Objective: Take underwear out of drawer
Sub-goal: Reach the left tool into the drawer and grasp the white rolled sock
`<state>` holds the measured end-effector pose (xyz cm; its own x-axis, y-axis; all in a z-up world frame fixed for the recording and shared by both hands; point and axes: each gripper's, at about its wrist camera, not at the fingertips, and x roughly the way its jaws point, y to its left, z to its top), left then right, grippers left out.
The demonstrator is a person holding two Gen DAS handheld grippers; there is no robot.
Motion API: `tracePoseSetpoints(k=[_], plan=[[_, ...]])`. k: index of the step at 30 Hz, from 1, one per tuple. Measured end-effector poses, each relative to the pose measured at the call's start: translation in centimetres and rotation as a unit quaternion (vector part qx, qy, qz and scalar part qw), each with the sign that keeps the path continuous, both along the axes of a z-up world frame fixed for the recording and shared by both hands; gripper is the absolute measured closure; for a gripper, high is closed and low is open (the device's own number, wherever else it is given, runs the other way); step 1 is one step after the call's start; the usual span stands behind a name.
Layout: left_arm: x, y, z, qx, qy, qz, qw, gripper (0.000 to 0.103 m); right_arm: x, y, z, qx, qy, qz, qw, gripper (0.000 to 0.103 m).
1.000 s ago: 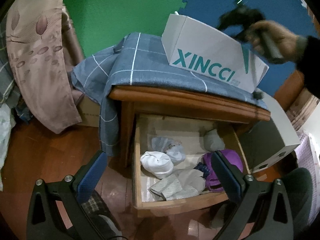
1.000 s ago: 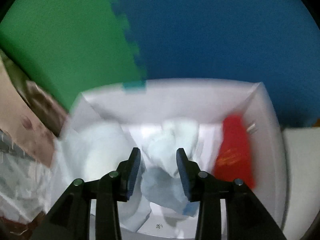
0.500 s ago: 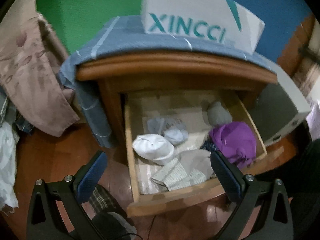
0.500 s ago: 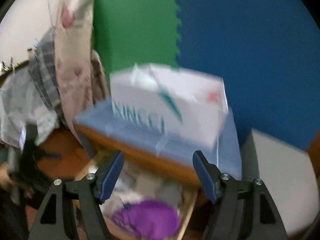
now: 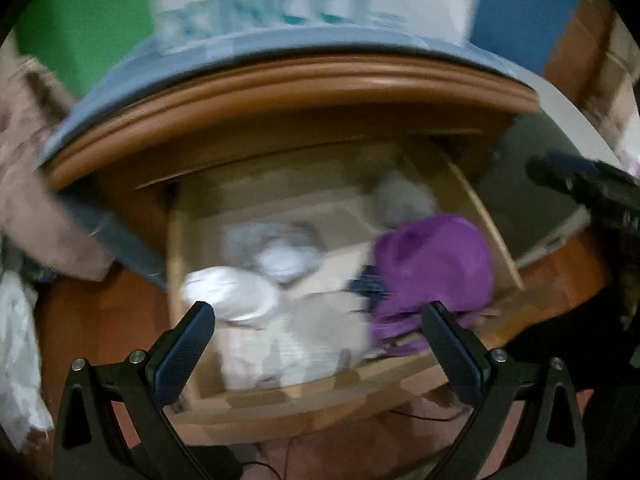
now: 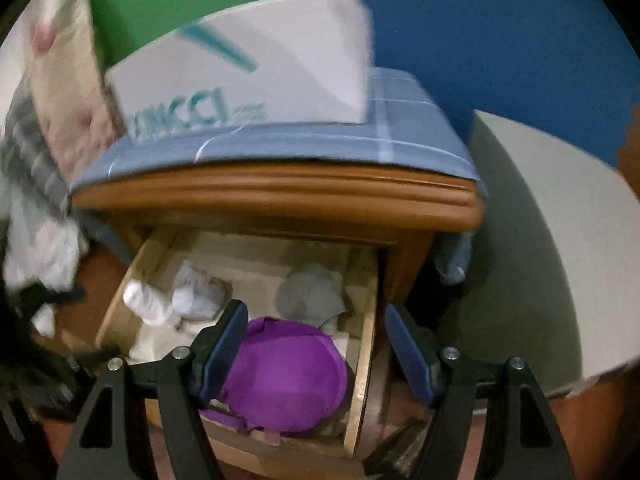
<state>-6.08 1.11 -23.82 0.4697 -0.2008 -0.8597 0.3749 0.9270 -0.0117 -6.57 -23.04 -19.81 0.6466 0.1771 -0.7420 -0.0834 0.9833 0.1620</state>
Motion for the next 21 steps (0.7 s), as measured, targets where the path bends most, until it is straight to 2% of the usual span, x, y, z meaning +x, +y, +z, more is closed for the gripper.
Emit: tracePoseSetpoints(k=[2, 5, 9, 11, 14, 16, 19, 21], plan=[[0.3, -1.9, -0.2, 0.014, 0.0, -0.019, 0.9997, 0.001, 0.1, -1.0, 0.1, 0.036, -0.002, -0.014, 0.999, 0.03], [0.9, -3.4, -1.4, 0.021, 0.032, -0.018, 0.9991, 0.001, 0.2, -1.9, -0.3, 0.042, 0.01, -0.03, 0.999, 0.03], [1.2, -3.3, -2.0, 0.019, 0.042, -0.005, 0.9989, 0.001, 0.2, -1.9, -0.7, 0.047, 0.017, -0.032, 0.998, 0.03], [1.6, -2.2, -2.3, 0.012, 0.052, 0.019, 0.9984, 0.001, 0.3, -1.6, -0.8, 0.043, 0.018, -0.029, 0.998, 0.03], [2.4, 0.7, -2.5, 0.004, 0.055, 0.09, 0.9944, 0.001, 0.4, -1.2, -0.8, 0.051, 0.023, -0.02, 0.998, 0.03], [3.2, 3.0, -2.9, -0.018, 0.063, 0.142, 0.9878, 0.001, 0.4, -0.7, -0.8, 0.05, 0.026, -0.011, 0.998, 0.03], [3.9, 5.0, -3.6, -0.05, 0.08, 0.189, 0.9775, 0.003, 0.4, 0.4, -0.8, 0.039, 0.025, 0.009, 0.999, 0.03], [4.5, 6.1, -4.3, -0.083, 0.098, 0.214, 0.9683, 0.017, 0.3, 1.0, -0.7, 0.029, 0.023, 0.02, 0.999, 0.03]])
